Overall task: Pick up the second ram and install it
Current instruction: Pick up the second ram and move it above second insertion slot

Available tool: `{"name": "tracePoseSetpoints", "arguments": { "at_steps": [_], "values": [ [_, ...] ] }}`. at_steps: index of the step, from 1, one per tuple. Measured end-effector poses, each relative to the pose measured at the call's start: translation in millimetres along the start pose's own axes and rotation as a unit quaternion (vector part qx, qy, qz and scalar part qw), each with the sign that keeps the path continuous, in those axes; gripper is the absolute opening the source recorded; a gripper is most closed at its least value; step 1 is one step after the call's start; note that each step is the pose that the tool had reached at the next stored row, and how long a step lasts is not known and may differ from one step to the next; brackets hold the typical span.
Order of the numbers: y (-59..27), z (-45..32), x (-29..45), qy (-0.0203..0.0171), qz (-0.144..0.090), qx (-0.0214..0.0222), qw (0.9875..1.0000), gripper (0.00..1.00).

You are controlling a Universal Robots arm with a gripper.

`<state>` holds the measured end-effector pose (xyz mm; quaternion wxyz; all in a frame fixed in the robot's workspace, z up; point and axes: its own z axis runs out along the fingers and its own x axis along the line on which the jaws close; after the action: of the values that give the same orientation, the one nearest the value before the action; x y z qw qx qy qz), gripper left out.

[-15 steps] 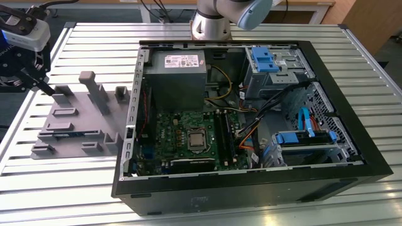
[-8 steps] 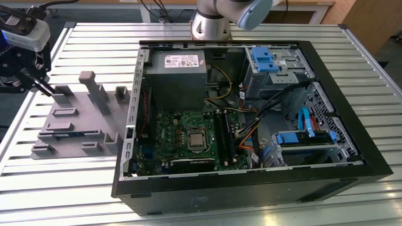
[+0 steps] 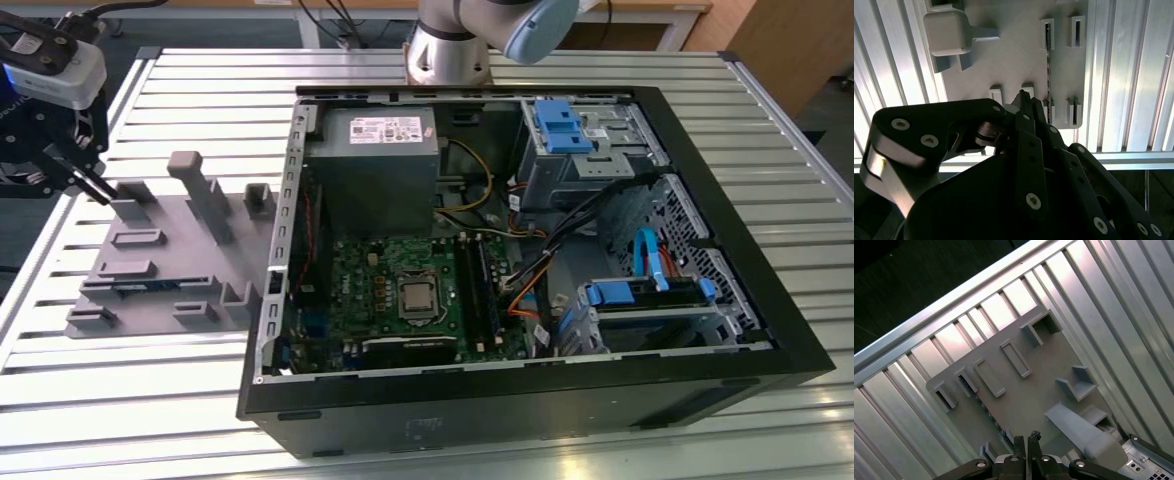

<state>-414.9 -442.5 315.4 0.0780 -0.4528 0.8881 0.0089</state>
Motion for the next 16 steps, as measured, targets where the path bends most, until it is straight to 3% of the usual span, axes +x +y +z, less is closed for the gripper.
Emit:
{"name": "tracePoseSetpoints", "arguments": {
  "at_steps": [7,9,16],
  "values": [
    [0.2,0.1,0.1,0.0,0.0,0.0,1.0,0.17],
    [0.2,0.1,0.2,0.0,0.0,0.0,1.0,0.1],
    [0.4,0.2,0.3,0.0,0.0,0.0,1.0,0.1]
  ]
}}
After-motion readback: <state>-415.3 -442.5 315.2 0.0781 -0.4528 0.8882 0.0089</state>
